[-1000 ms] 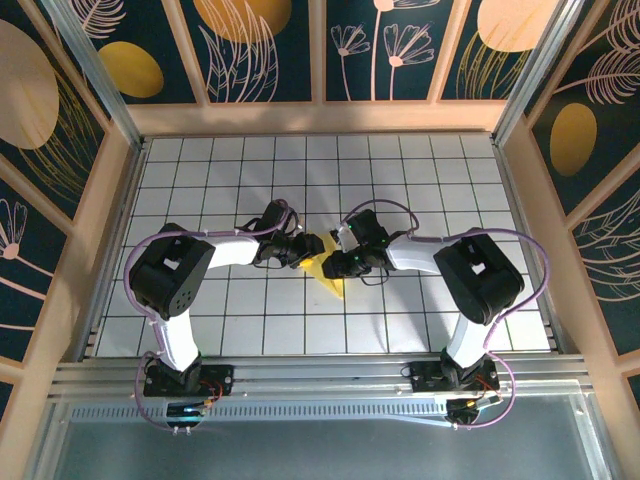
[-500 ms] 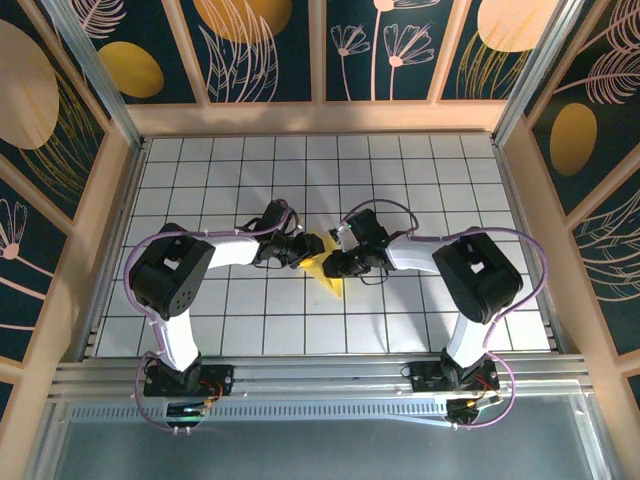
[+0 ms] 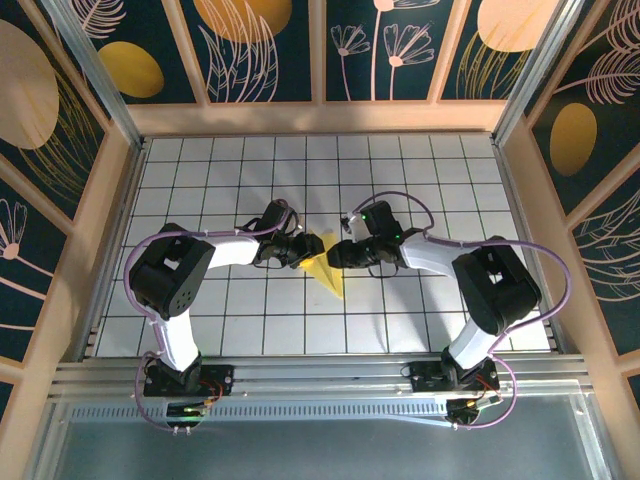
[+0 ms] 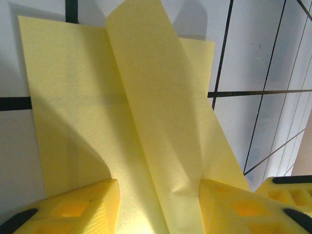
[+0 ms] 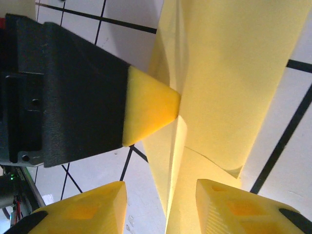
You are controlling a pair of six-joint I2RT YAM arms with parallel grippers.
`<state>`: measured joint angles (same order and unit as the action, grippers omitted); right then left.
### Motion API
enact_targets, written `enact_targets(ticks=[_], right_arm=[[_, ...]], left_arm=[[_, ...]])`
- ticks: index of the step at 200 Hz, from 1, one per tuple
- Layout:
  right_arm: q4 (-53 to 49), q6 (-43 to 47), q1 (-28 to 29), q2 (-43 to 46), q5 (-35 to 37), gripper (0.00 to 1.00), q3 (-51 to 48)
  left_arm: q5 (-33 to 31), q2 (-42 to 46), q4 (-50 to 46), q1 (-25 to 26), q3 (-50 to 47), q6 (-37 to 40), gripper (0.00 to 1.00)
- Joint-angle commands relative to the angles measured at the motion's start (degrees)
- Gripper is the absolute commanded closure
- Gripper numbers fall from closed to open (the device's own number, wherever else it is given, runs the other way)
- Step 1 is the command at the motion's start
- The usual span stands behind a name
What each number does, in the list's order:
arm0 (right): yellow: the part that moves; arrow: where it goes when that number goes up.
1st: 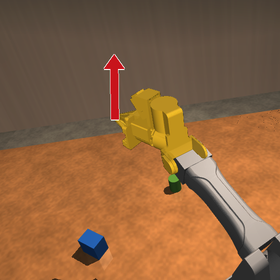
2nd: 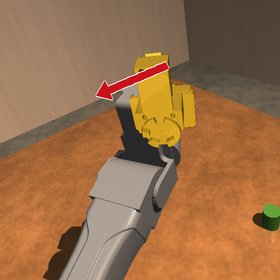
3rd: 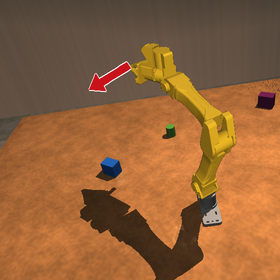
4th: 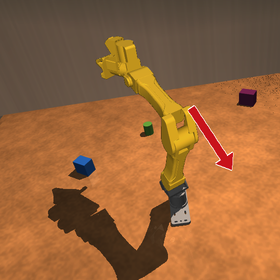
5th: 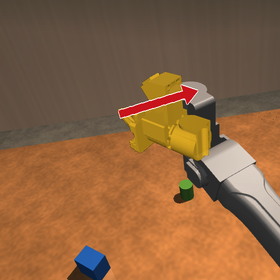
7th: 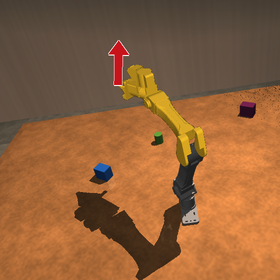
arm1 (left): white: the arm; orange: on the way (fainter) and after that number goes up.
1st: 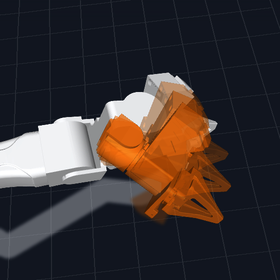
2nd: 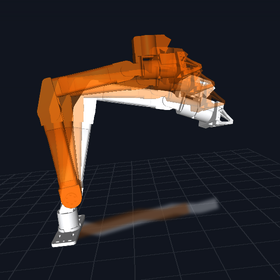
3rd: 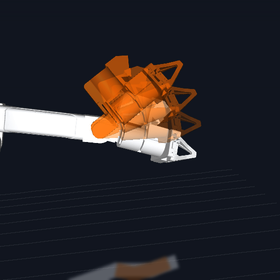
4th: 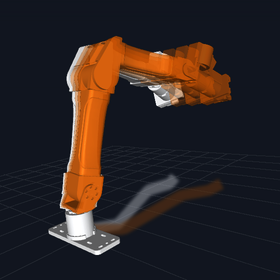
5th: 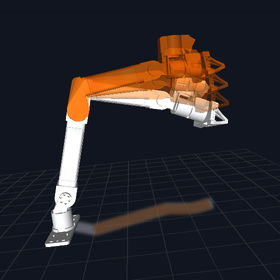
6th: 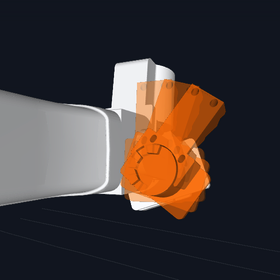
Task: Fold a paper plane with a square sheet of paper (fold left side to right side)
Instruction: Fourth fold the wing at the center of the table.
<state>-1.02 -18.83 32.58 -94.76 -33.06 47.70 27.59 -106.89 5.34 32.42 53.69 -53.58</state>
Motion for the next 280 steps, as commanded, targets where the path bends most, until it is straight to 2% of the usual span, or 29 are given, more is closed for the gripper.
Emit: enact_targets(ticks=[1,72,132,154,280], right_arm=[[1.7,-1.4,-0.1,-0.8,-1.6,0.59,-0.5],[4.1,-2.6,0.1,-4.3,-1.4,0.69,-0.2],[3.3,-2.5,0.0,-4.9,0.3,0.92,-0.3],[2.2,-2.0,-0.1,-5.1,1.2,0.98,-0.3],[-0.7,-1.3,-0.8,-6.8,4.8,1.0,0.9]], left_arm=[[-3.7,-1.6,-5.0,0.0,-0.4,1.3,0.53],[-3.7,-1.5,-5.0,0.0,-0.4,1.3,0.53],[-3.8,-1.6,-5.0,0.0,-0.5,1.3,0.53],[-3.8,-1.6,-5.0,0.0,-0.5,1.3,0.53],[-3.7,-1.6,-5.0,0.0,-0.4,1.3,0.53]])
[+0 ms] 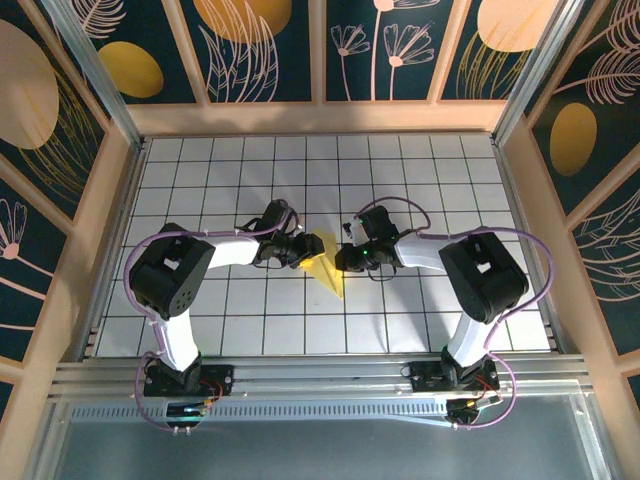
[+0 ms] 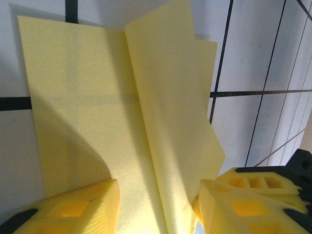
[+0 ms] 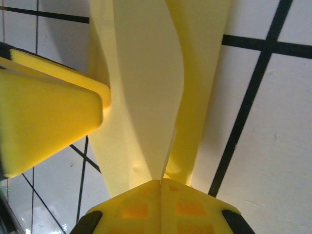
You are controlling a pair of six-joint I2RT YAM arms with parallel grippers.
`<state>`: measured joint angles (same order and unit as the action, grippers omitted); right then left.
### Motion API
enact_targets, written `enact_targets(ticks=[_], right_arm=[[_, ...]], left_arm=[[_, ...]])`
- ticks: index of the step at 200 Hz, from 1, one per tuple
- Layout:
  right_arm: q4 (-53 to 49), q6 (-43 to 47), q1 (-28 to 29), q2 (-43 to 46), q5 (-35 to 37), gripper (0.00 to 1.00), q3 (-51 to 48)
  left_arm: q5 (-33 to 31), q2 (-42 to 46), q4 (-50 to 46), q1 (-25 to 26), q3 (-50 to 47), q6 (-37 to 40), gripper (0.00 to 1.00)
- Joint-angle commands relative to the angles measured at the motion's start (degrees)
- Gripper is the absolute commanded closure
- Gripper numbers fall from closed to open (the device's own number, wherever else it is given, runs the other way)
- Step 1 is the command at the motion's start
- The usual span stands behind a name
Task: Fold a paper plane with a square sheet of paper (fold left side to right side)
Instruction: Fourth fold the wing at the center of the table.
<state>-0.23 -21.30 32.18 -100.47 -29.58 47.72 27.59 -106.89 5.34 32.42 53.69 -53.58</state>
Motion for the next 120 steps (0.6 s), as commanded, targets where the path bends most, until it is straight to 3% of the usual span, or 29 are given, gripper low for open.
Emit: enact_targets(ticks=[1,120], right_arm=[[-1.5,1.2,-0.5,-1.1,1.4,1.0,0.9],[-2.2,1.3,-0.5,-2.0,2.7,1.0,1.8]], left_arm=[[-3.7,-1.6,-5.0,0.0,-0.4,1.3,0.53],[-3.7,-1.7,-5.1,0.0,-0.3,1.4,0.53]])
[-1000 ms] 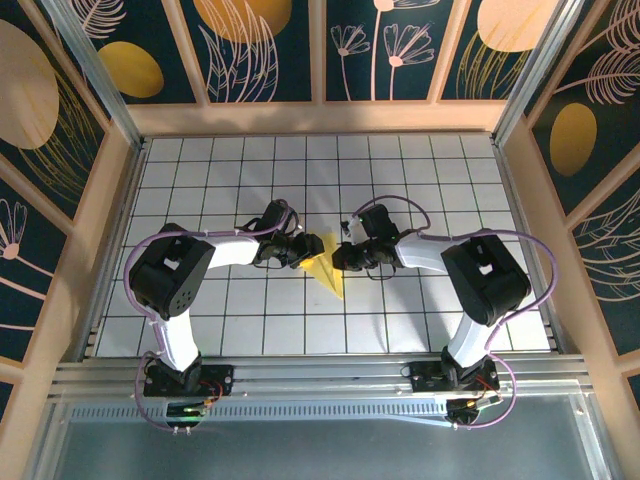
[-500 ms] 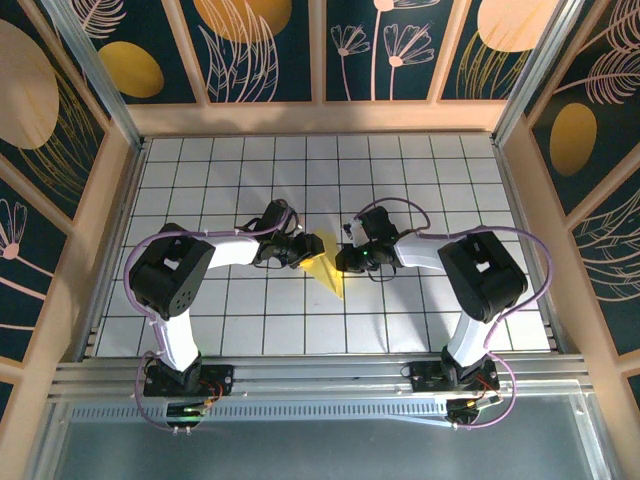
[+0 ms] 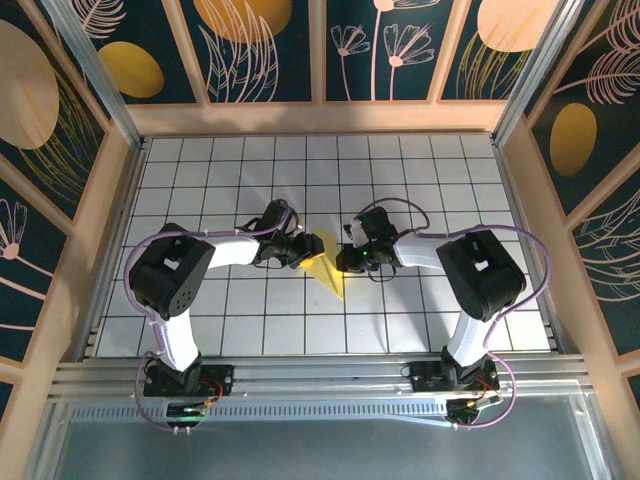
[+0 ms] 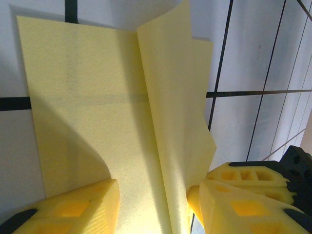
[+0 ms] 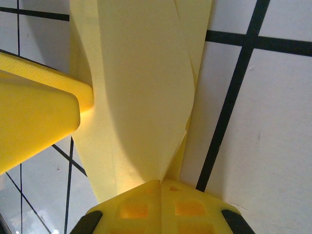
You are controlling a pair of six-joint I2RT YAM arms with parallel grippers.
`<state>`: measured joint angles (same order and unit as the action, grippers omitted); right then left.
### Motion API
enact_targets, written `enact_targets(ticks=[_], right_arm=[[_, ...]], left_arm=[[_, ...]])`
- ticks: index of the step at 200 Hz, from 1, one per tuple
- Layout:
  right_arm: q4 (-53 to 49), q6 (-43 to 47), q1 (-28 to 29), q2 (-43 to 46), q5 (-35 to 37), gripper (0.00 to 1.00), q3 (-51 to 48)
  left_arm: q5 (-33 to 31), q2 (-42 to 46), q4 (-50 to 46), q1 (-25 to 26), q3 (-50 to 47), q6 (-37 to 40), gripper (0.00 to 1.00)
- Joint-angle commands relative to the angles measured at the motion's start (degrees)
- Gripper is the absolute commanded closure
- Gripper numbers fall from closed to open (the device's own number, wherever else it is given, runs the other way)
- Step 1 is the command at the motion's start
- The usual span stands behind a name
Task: Fold a paper plane with a square sheet of paper (fold left side to right side)
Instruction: Fourth fold the wing at the center of the table.
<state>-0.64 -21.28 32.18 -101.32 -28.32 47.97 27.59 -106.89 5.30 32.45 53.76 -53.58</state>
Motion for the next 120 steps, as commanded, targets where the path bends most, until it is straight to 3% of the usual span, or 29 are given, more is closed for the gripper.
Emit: enact_targets(ticks=[1,120], right_arm=[[-1.8,1.3,-0.5,-1.1,1.4,1.0,1.5],[-2.5,1.5,-0.5,-1.2,1.5,1.0,2.4]], left_arm=[[-3.7,-1.7,-5.0,0.0,-0.3,1.4,0.53],[-3.6,-1.8,-4.8,0.0,-0.5,1.4,0.53]])
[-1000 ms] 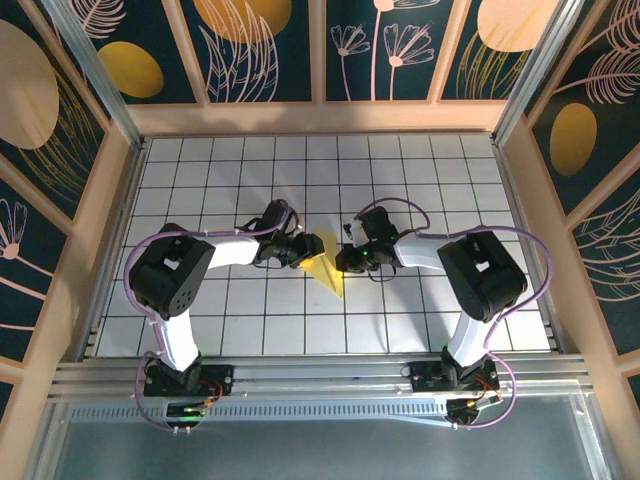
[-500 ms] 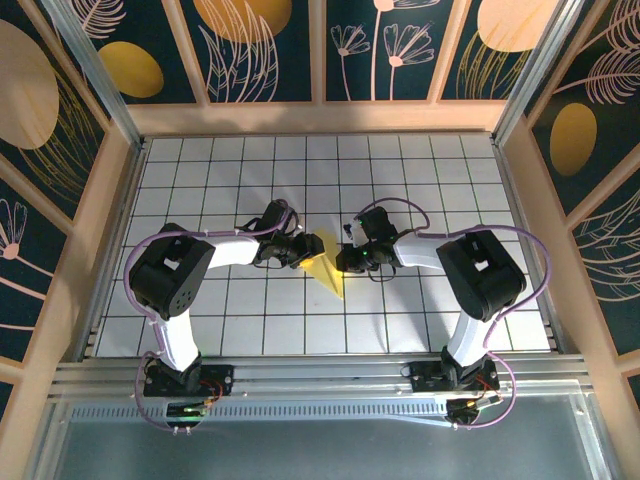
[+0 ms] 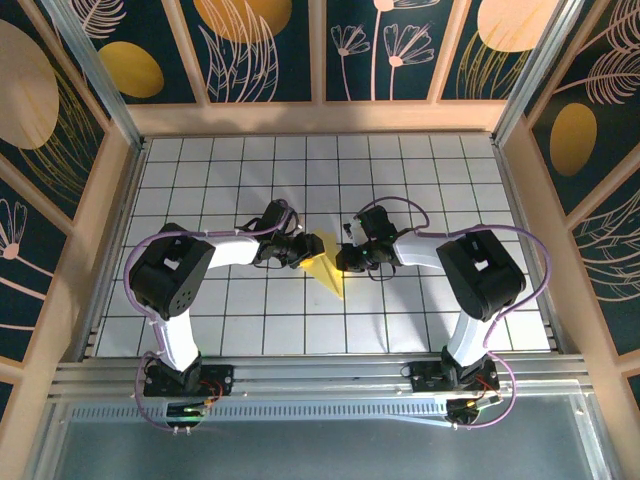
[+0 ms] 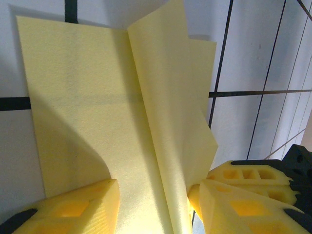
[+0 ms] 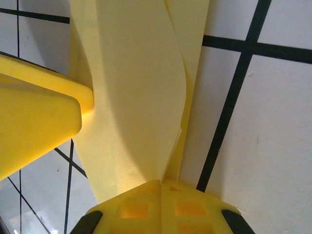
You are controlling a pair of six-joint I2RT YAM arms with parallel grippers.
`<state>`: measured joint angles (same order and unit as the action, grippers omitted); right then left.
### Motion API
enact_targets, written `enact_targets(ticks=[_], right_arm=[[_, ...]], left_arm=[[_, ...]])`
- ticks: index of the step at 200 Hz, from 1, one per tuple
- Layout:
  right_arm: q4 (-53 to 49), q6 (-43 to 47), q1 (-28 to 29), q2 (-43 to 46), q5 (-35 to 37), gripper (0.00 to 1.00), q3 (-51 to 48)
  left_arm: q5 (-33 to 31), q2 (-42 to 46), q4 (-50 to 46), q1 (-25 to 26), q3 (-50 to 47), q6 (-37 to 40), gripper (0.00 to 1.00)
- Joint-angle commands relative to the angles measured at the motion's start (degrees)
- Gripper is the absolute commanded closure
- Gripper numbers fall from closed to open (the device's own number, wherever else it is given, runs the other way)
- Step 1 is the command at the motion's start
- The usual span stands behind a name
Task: Fold a paper plane with a square sheet of paper (fold left side to right side)
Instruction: Fourth fold the wing at the center of the table.
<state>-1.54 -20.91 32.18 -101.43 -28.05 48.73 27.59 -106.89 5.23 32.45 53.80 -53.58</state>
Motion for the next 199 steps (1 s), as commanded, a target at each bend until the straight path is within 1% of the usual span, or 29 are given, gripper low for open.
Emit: enact_targets(ticks=[1,199], right_arm=[[-1.6,1.1,-0.5,-1.1,1.2,1.0,1.6],[-1.5,1.1,-0.5,-1.6,1.9,1.0,1.8]], left_arm=[[-3.6,-1.8,-4.7,0.0,-0.5,1.4,0.53],[-3.6,-1.9,-4.7,0.0,-0.7,1.3,0.53]])
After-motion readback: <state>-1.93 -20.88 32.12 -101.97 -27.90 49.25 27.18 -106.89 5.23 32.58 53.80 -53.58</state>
